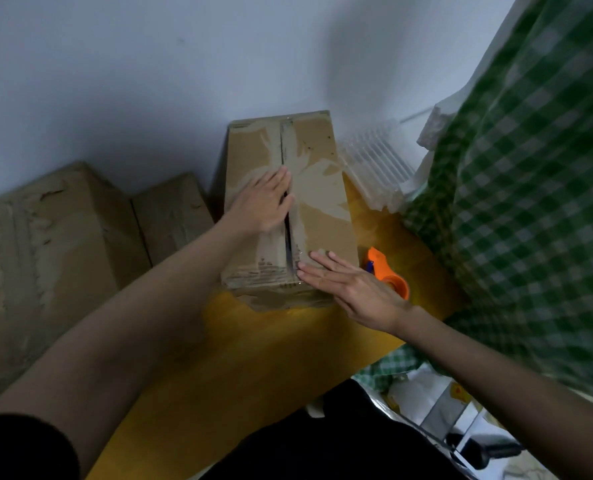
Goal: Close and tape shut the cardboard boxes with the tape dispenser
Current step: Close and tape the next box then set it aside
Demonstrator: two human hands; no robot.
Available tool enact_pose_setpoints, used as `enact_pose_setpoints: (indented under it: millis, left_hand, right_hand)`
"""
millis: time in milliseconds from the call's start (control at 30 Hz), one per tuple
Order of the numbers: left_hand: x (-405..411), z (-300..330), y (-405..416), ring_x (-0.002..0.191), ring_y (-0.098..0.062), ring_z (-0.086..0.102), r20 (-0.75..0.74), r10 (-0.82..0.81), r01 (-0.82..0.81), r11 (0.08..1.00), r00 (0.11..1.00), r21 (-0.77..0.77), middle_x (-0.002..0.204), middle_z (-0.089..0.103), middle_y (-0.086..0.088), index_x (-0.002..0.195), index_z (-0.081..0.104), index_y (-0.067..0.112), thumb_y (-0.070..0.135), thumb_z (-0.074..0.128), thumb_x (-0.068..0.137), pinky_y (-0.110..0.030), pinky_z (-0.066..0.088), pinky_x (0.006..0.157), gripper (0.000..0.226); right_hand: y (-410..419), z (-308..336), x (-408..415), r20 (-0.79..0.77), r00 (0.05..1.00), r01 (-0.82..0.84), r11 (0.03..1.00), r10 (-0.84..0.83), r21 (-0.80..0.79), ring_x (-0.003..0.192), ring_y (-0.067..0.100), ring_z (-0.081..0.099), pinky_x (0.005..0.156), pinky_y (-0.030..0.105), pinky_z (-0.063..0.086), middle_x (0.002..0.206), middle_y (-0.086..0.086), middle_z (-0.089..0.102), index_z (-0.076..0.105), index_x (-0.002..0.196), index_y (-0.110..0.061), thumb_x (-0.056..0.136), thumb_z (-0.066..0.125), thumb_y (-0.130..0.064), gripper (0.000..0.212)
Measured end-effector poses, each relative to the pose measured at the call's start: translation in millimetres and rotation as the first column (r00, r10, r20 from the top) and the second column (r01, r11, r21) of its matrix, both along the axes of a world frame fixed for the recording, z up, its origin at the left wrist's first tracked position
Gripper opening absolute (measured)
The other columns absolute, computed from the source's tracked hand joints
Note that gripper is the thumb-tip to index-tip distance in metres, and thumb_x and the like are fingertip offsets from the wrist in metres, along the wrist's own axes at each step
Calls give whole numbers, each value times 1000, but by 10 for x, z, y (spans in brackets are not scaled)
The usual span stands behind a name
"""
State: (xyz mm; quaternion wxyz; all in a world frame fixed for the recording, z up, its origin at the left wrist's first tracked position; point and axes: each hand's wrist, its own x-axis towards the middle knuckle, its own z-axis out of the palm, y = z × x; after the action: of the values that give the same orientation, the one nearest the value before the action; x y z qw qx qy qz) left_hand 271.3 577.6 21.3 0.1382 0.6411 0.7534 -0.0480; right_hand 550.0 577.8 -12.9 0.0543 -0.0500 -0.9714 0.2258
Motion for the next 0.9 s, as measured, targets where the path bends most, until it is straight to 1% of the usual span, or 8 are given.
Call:
enact_pose_setpoints:
  millis: [133,233,333,467,633,733,800,900]
  left_hand:
    - [-233,98,535,156,-20,-2,56,19,-18,1000,998,-15,169,-2,-7,161,4,9,45,19,109,-43,2,126,65]
    - [-448,133,903,156,-24,0,38,33,-31,999,999,-38,169,-4,-9,161,3,7,45,26,108,-40,4,127,69]
    - [-635,167,1164,155,-28,8,66,64,-65,998,996,8,169,3,-10,161,8,6,43,32,108,-39,9,126,68]
    - [-766,159,1397,140,-41,35,97,125,-131,989,987,65,155,32,-21,152,33,5,40,43,105,-48,31,116,59]
    - [-935,14,1525,133,-41,42,171,196,-214,973,965,88,146,42,-19,144,46,7,39,55,101,-47,35,112,55]
    - [-916,-68,1503,137,-42,37,142,198,-215,970,970,114,152,40,-21,149,40,8,36,46,104,-47,29,115,53]
    - [-803,-131,1347,150,-41,17,155,217,-236,965,964,117,165,20,-18,158,25,10,35,41,105,-48,15,123,60]
    - [-382,-160,712,155,-32,-2,308,240,-309,931,921,197,169,4,-12,161,19,15,34,46,104,-49,1,126,66]
  right_hand:
    - [18,-9,9,-14,1000,21,999,-21,-42,156,15,6,127,38,4,166,-4,23,28,158,-18,75,50,22,95]
    - [50,4,49,-12,1000,11,999,-12,-48,156,15,6,127,36,3,165,-3,24,29,158,-17,65,52,24,104]
    - [72,33,63,-4,1000,2,999,-3,-47,156,16,8,127,39,6,165,-2,26,32,157,-16,68,51,22,99]
    - [141,17,101,11,1000,-12,997,13,-73,155,16,11,126,45,15,165,-3,27,33,157,-18,74,52,23,94]
    - [221,-106,77,-56,998,3,985,-13,-172,154,10,13,127,38,10,165,-21,13,15,158,-38,69,56,31,120]
    - [198,24,84,-1,999,47,991,-47,-123,154,14,16,126,44,15,163,-10,29,30,156,-29,65,57,30,111]
    - [133,74,104,14,994,106,990,-105,-97,155,16,14,127,45,14,161,-5,33,39,153,-22,70,59,27,99]
    - [-29,62,170,-67,937,330,931,-343,-154,155,20,15,125,50,16,163,-4,31,40,153,-18,94,66,-1,66]
